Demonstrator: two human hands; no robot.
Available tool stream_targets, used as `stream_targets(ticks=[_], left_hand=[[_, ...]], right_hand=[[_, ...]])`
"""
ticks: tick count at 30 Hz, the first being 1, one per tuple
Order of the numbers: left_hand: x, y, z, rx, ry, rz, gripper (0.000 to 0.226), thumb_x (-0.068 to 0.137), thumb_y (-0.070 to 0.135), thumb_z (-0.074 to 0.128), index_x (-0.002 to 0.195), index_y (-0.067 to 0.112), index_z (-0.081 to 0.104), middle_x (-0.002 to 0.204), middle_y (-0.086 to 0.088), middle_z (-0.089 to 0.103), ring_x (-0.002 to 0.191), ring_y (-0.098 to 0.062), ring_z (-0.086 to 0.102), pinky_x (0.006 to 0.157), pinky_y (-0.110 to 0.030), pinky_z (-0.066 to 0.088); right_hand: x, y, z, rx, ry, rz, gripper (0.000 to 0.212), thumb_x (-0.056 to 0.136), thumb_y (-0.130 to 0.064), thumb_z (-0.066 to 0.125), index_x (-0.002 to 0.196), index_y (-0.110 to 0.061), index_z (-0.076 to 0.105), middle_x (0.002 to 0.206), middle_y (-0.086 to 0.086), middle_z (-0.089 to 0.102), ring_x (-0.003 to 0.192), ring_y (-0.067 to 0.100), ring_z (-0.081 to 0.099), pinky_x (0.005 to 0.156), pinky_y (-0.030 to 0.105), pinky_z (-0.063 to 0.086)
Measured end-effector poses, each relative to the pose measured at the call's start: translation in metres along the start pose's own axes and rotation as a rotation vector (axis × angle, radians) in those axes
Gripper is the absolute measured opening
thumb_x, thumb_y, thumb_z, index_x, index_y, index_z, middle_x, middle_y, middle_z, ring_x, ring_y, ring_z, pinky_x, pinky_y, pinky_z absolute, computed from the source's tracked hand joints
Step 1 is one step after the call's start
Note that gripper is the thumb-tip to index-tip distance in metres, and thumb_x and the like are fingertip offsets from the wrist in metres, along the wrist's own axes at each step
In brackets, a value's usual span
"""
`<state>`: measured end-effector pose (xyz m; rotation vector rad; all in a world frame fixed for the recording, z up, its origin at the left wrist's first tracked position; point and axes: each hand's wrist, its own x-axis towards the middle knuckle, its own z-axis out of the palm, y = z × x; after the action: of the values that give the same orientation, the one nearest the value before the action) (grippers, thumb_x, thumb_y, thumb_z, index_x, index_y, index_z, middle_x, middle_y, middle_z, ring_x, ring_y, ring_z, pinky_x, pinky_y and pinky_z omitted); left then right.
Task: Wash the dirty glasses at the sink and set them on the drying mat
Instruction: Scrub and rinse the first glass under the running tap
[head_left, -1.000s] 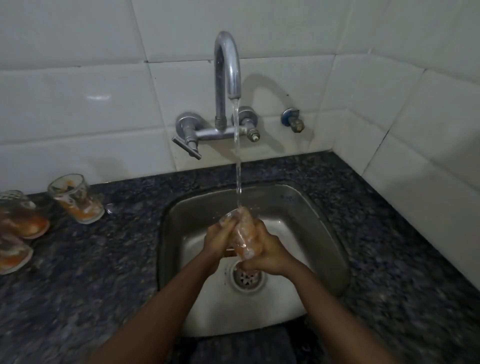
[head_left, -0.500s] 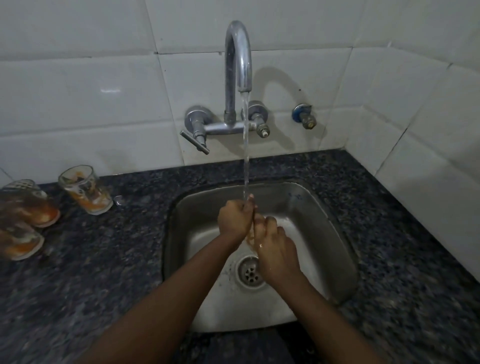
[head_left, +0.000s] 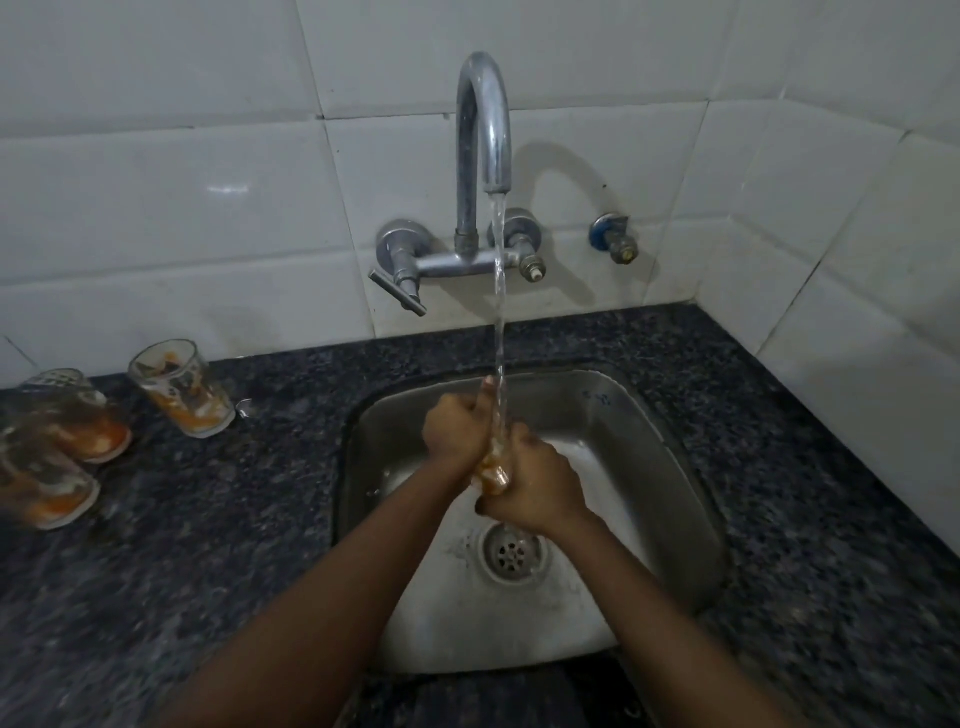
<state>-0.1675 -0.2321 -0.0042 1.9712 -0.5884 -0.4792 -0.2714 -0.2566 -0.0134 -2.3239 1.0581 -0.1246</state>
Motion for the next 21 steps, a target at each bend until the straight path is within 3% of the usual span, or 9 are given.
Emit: stream_targets(ticks=[3, 5, 8, 11, 13, 15, 18, 21], left_hand=[[-0.004, -0.005, -0.008, -0.273, -0.052, -0.014, 0.047, 0.089, 0.045, 0.053, 0.054, 0.012, 0.053, 0.052, -0.003, 0.051, 0.05, -0.014, 0.048, 0.053, -0.026, 0.041], [-0.007, -0.007, -0.012, -0.414, -0.108, -0.02, 0.046, 0.089, 0.046, 0.052, 0.063, 0.009, 0.058, 0.053, -0.004, 0.054, 0.05, -0.015, 0.052, 0.051, -0.024, 0.045], [-0.007, 0.004, -0.017, -0.529, -0.154, -0.011, 0.051, 0.094, 0.047, 0.041, 0.063, 0.011, 0.059, 0.058, -0.002, 0.061, 0.054, -0.01, 0.059, 0.056, -0.021, 0.052], [-0.004, 0.015, -0.026, -0.657, -0.181, -0.014, 0.052, 0.096, 0.045, 0.036, 0.066, 0.012, 0.063, 0.067, -0.006, 0.063, 0.065, -0.015, 0.06, 0.071, -0.031, 0.053], [-0.005, 0.017, -0.033, -0.622, -0.174, 0.014, 0.051, 0.096, 0.045, 0.036, 0.07, 0.013, 0.066, 0.072, -0.005, 0.067, 0.071, -0.016, 0.064, 0.076, -0.033, 0.052], [-0.01, 0.016, -0.038, -0.538, -0.143, 0.067, 0.047, 0.096, 0.045, 0.038, 0.074, 0.015, 0.066, 0.074, -0.001, 0.069, 0.071, -0.009, 0.065, 0.07, -0.027, 0.048], [-0.02, 0.012, -0.049, -0.426, -0.018, 0.276, 0.034, 0.095, 0.035, 0.047, 0.073, 0.016, 0.065, 0.071, 0.003, 0.066, 0.065, -0.001, 0.062, 0.062, -0.02, 0.047], [-0.029, 0.002, -0.057, -0.289, -0.08, 0.556, 0.022, 0.088, 0.029, 0.056, 0.08, 0.01, 0.064, 0.078, -0.007, 0.067, 0.074, -0.016, 0.064, 0.068, -0.028, 0.052]], right_hand=[[0.004, 0.013, -0.017, 0.77, -0.383, 0.065, 0.032, 0.07, -0.019, 0.077, 0.101, -0.017, 0.066, 0.099, 0.01, 0.069, 0.09, 0.026, 0.066, 0.086, 0.046, 0.055], [0.003, 0.021, -0.019, 1.013, -0.473, 0.089, 0.013, 0.078, -0.009, 0.07, 0.089, -0.014, 0.073, 0.092, 0.015, 0.07, 0.081, 0.027, 0.069, 0.081, 0.045, 0.057], [0.002, 0.022, -0.014, 0.837, -0.276, 0.044, 0.029, 0.071, -0.011, 0.076, 0.098, -0.015, 0.066, 0.101, 0.014, 0.07, 0.091, 0.025, 0.068, 0.086, 0.041, 0.055], [0.001, 0.016, -0.011, 0.736, -0.088, 0.058, 0.059, 0.058, -0.011, 0.085, 0.11, -0.016, 0.057, 0.108, 0.007, 0.066, 0.099, 0.021, 0.063, 0.087, 0.04, 0.054], [0.003, 0.016, -0.011, 0.725, -0.044, 0.028, 0.068, 0.054, -0.007, 0.087, 0.114, -0.015, 0.056, 0.11, 0.005, 0.065, 0.099, 0.019, 0.062, 0.083, 0.034, 0.053], [0.006, 0.018, -0.013, 0.701, -0.03, -0.024, 0.072, 0.052, -0.002, 0.087, 0.116, -0.015, 0.055, 0.107, 0.002, 0.065, 0.097, 0.016, 0.063, 0.08, 0.028, 0.053], [0.011, 0.018, -0.018, 0.631, 0.023, -0.069, 0.07, 0.051, 0.001, 0.087, 0.11, -0.019, 0.054, 0.094, -0.016, 0.06, 0.083, -0.002, 0.058, 0.065, 0.006, 0.047], [0.018, 0.018, -0.021, 0.562, 0.063, -0.087, 0.069, 0.05, -0.001, 0.087, 0.103, -0.026, 0.05, 0.09, -0.018, 0.057, 0.084, 0.002, 0.057, 0.066, 0.01, 0.046]])
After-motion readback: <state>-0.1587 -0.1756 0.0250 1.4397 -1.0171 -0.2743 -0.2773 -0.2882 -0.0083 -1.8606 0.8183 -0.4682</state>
